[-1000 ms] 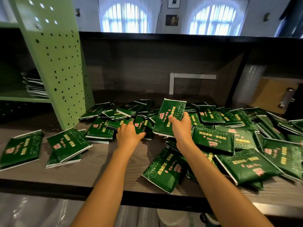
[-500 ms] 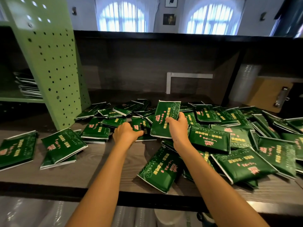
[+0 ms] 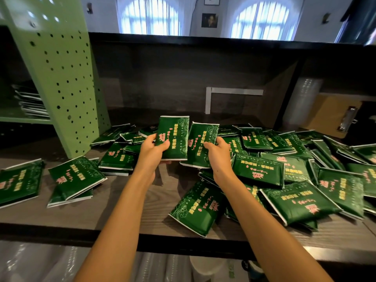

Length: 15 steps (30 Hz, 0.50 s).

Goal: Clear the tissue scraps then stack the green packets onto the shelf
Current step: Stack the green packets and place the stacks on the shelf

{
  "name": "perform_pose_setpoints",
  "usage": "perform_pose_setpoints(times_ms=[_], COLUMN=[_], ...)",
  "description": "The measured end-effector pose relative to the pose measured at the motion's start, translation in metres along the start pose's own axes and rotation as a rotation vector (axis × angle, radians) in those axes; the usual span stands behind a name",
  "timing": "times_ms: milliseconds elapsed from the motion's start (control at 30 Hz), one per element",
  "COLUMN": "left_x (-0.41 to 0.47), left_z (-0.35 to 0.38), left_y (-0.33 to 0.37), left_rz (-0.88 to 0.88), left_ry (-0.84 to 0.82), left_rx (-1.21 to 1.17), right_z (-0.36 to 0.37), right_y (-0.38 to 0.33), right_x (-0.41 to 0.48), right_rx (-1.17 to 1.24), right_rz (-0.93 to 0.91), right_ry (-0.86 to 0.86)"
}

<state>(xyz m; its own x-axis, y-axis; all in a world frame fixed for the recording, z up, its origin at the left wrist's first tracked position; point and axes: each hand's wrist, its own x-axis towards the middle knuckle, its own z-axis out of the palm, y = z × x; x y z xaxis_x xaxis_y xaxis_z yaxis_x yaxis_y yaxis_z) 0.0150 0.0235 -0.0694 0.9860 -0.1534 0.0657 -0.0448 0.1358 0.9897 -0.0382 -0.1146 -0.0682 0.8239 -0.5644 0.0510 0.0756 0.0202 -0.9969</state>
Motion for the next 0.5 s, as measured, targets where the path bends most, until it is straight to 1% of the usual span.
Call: perform_pose_setpoints(times_ms=[67,167,267,333,400,500], left_x=[-0.002,-0.005,-0.007,-0.007,-0.010,-0.014], left_z=[0.005,0.010,0.013,0.014,0.014,0.013], left_y=[-0.003,-0.006,-0.009,-0.011,-0.013,-0.015], left_rz=[0.048,0.143,0.138,0.146,0.191,0.346], left_ry=[-0.028,-0.010,0.020,0.015,0.011,0.047], left_rx=[0.088,0.174,0.190,0.305,0.470,0.676], right_z=[0.000,0.004,0.008,0.010,0.011,0.009], right_y=[-0.001,0.001,0.005,0.006,0.008,0.008], right_x=[-0.001,0.002,0.003,0.003,0.002,0.003], right_rx=[0.019,0.052,0.089,0.092,0.079,0.031], right_rz=[0.018,0.030,0.041,0.068,0.101,0.069], right_ry=[-0.025,-0.040,-0.115,-0.191,-0.247,-0.260])
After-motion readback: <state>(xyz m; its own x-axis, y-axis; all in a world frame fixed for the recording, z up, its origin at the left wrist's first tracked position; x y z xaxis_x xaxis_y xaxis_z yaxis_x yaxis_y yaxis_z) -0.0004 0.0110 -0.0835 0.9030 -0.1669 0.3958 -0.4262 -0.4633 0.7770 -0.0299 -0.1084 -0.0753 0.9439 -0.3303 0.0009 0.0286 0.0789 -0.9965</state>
